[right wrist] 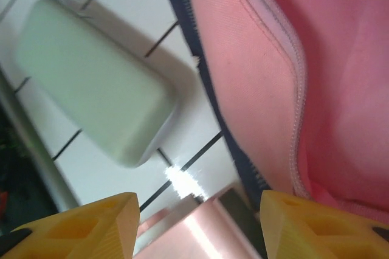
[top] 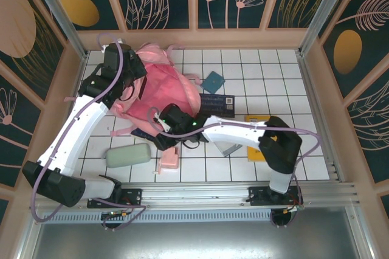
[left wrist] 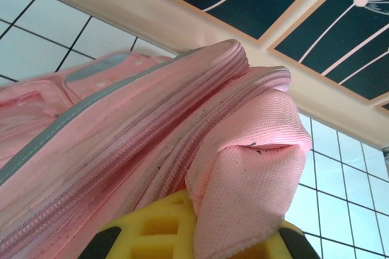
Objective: Pack books, pencil case, and school supplies into a backpack
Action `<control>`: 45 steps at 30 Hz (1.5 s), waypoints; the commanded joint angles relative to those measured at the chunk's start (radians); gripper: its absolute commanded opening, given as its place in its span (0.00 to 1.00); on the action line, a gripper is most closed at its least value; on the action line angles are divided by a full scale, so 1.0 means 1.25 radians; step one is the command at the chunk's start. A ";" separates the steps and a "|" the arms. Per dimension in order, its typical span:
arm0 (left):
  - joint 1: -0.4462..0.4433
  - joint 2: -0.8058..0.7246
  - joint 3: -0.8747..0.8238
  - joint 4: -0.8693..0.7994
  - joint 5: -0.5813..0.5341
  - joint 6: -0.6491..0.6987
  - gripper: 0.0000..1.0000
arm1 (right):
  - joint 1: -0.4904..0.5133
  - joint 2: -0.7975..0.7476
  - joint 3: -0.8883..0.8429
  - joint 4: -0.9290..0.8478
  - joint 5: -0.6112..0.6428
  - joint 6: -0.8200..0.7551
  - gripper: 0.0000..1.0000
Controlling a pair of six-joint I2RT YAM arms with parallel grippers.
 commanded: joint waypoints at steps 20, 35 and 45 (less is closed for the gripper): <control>0.041 0.110 -0.027 0.211 -0.128 0.022 0.00 | -0.055 -0.068 0.085 -0.120 0.115 -0.138 0.80; 0.064 0.164 -0.070 0.291 -0.022 0.005 0.00 | 0.105 0.065 0.196 -0.401 0.291 0.131 0.99; 0.067 0.142 -0.083 0.300 0.018 -0.001 0.00 | 0.119 0.157 0.261 -0.424 0.199 0.237 0.99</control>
